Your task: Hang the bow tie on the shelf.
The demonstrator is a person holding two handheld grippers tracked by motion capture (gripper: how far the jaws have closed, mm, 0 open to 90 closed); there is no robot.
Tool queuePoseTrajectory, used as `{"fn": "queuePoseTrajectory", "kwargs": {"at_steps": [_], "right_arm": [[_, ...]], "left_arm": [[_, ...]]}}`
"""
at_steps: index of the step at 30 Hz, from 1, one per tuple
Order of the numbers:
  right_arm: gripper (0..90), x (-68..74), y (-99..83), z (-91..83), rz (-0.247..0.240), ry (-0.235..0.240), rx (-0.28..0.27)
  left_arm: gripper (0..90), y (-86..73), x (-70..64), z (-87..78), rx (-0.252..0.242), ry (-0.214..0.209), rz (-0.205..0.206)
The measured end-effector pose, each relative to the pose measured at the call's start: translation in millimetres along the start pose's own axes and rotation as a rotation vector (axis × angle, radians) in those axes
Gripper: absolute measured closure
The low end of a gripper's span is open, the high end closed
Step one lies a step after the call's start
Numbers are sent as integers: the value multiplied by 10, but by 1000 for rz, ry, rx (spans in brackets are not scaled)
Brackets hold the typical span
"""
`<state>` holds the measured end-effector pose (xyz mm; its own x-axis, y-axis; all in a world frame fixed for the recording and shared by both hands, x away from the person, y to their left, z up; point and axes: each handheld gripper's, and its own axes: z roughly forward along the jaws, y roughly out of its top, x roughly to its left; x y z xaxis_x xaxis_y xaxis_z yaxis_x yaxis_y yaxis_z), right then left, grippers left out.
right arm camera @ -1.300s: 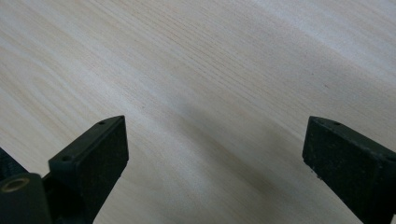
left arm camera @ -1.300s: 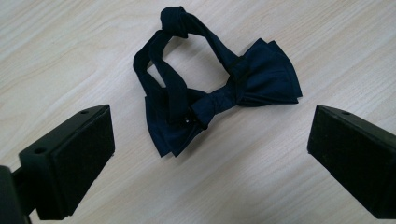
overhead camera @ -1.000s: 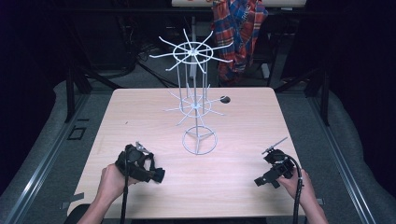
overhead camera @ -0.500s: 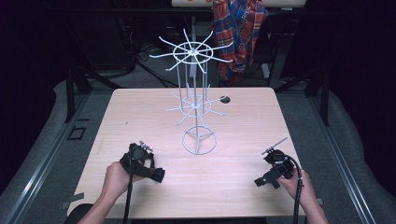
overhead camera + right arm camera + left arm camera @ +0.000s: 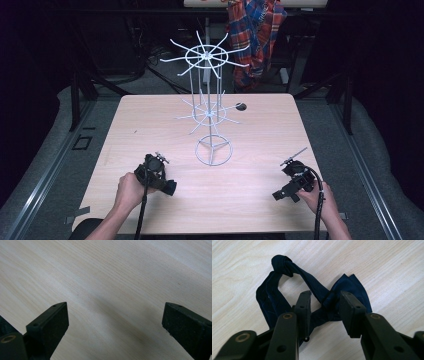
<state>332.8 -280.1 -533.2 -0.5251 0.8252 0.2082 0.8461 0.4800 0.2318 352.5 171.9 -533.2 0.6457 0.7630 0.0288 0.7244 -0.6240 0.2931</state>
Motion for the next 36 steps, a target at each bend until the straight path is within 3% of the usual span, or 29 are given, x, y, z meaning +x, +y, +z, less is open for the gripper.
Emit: {"fn": "queuePoseTrajectory", "kwargs": {"at_steps": [5,7,9,12,18,22,33,36], "right_arm": [[67,16,-7,7,15,-8,-11],[67,-5,2,-9,-12,-8,17],[67,11,-6,2,7,-16,-1],[67,-8,3,-13,-19,-11,25],[67,10,-8,5,1,-18,7],[67,-7,-5,1,-8,-1,14],[67,-26,-9,-13,-15,-5,25],[67,-32,-8,-18,-20,-10,31]], "left_arm": [[725,-5,-6,19,4,-2,11],[786,-10,-6,14,1,-1,22],[827,-12,-7,12,0,0,25],[851,-19,-8,-5,-4,-3,41],[867,-24,-30,-39,-19,2,60],[869,-28,-35,-115,-61,3,77],[875,-77,46,-312,-197,14,68],[875,-84,57,-334,-215,16,62]]}}
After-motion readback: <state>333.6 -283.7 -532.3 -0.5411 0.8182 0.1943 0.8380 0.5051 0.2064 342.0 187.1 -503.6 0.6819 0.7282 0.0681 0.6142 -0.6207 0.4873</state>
